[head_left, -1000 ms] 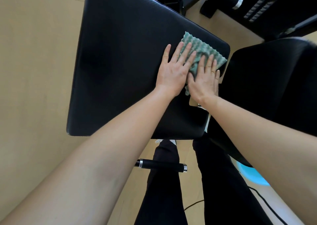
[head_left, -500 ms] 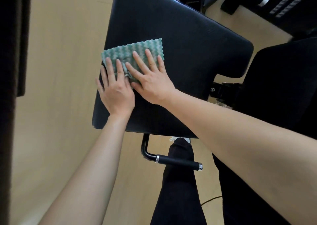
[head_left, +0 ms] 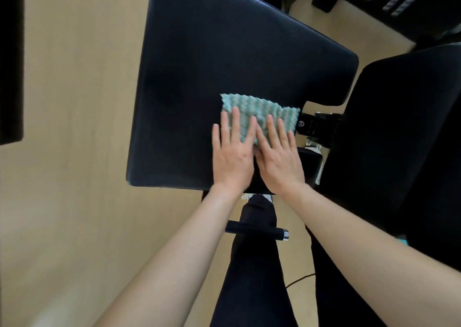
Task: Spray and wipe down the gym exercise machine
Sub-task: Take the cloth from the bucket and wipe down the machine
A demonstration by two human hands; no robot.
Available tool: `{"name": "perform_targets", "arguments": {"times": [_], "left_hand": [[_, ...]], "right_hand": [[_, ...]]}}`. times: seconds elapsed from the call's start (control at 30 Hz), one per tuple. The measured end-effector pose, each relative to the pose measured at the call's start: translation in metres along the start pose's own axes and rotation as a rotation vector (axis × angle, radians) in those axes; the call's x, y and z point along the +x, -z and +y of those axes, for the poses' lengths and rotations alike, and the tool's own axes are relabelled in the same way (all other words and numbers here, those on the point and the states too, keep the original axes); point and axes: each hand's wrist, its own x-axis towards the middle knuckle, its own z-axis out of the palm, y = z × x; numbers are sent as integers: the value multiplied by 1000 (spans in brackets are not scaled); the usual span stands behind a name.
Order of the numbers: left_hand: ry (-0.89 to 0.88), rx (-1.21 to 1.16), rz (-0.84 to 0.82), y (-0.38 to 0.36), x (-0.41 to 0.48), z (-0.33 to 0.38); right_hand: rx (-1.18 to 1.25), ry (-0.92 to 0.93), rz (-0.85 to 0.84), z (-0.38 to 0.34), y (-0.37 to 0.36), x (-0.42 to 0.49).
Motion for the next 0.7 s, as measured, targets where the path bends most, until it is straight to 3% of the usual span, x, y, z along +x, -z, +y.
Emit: {"name": "perform_targets", "arguments": {"times": [0.1, 0.3, 0.7], "left_hand": [[-134, 17, -84, -20, -19, 25], [-171, 63, -105, -24, -39, 12], [398, 127, 94, 15, -58, -132]], "right_hand": [[36, -70, -56, 27, -11, -40], [98, -98, -92, 22, -21, -55], [63, 374, 36, -122, -11, 30]]}}
